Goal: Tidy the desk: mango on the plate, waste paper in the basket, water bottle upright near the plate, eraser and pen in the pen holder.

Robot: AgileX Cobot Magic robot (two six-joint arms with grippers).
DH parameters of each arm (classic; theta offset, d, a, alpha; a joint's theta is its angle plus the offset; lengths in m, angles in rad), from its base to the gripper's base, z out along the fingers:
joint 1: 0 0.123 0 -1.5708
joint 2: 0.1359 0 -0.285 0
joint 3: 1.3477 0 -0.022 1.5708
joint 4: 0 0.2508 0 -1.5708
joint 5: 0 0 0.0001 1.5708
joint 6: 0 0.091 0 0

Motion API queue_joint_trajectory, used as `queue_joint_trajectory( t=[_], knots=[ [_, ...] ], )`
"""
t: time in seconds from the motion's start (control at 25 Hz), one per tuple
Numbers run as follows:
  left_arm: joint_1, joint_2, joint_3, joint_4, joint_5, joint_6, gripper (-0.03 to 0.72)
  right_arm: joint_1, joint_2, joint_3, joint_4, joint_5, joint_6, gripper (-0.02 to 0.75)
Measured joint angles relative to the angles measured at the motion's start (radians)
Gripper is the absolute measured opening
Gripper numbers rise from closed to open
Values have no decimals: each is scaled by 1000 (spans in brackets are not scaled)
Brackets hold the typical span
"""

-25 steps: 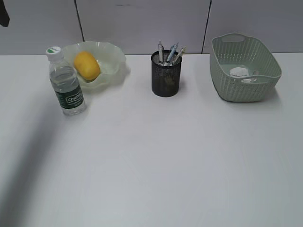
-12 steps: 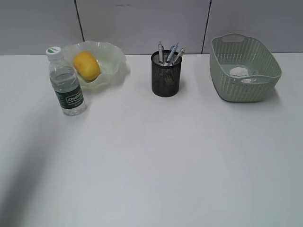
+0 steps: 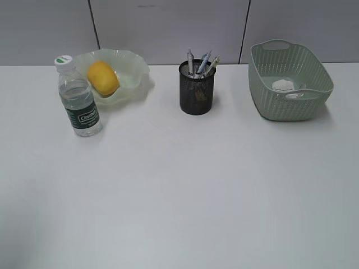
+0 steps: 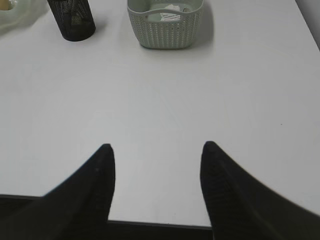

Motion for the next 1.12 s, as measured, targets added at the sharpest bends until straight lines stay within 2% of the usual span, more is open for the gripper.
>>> queue_joint_trajectory(
  t=[0.2,0.52,0.8,1.12],
  knots=[
    [0,-289,117,1,-8,0,536,0,0,0,0,0,0,439],
    [0,-619,235,-10,-16,0,533,0,0,0,0,0,0,439],
    [0,-802,334,11,-25,0,533,0,0,0,0,0,0,439],
    [0,-865,345,11,-30,23,533,0,0,1,0,0,0,439]
  ],
)
